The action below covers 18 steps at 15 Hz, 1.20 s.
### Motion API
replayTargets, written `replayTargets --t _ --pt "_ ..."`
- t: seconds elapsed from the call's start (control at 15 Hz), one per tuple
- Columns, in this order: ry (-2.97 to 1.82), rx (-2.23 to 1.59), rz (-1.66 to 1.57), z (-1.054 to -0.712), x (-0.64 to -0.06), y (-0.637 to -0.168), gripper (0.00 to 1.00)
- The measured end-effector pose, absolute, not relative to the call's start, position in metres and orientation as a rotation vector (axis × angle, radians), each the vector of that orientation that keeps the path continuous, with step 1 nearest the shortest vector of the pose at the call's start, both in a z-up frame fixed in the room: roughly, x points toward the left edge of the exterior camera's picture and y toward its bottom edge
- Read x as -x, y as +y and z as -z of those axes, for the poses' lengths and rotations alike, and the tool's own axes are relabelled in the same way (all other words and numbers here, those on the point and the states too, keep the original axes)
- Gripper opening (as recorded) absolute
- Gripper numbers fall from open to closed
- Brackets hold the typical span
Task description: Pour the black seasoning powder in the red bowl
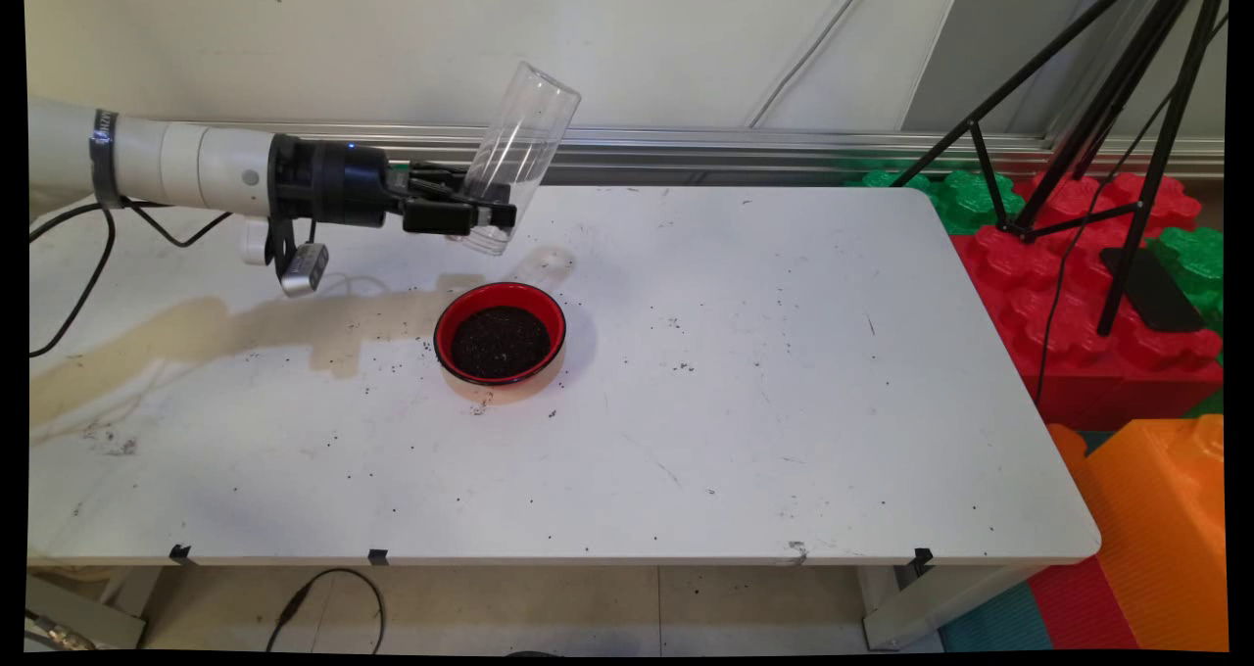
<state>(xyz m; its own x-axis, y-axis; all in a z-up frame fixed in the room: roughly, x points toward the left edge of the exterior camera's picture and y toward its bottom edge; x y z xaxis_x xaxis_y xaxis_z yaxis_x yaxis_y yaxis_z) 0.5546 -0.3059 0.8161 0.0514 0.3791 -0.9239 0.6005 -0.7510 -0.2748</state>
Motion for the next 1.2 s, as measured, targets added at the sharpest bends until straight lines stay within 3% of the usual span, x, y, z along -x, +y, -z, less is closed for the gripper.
replayTargets --t 1.2 --pt "1.034 -2.154 1.765 -0.803 -0.562 -0.298 0.00"
